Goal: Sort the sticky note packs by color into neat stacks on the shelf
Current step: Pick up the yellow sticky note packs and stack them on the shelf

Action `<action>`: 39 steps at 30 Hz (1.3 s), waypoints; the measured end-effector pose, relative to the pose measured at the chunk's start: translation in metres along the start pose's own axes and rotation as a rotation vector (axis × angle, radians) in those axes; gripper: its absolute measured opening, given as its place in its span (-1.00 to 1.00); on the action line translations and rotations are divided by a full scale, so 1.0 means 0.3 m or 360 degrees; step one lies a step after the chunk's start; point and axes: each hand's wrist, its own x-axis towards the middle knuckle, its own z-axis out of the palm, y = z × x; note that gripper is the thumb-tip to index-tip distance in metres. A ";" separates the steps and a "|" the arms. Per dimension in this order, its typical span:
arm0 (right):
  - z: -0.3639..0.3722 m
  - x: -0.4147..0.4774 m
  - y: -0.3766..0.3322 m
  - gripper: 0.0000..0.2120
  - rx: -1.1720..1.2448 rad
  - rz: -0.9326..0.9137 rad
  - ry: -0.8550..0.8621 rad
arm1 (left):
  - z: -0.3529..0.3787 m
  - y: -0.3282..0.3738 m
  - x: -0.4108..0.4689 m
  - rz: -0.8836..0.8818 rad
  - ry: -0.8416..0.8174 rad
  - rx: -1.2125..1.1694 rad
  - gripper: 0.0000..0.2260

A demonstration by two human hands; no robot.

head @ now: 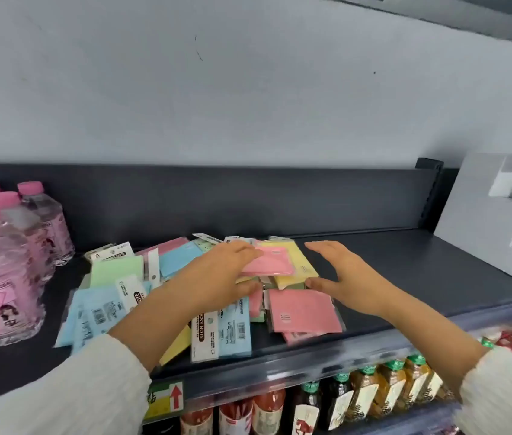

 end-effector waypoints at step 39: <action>-0.307 0.059 0.642 -0.85 -0.0294 -0.0445 0.0236 | 0.152 0.557 0.611 -0.0114 0.0198 0.0329 -0.62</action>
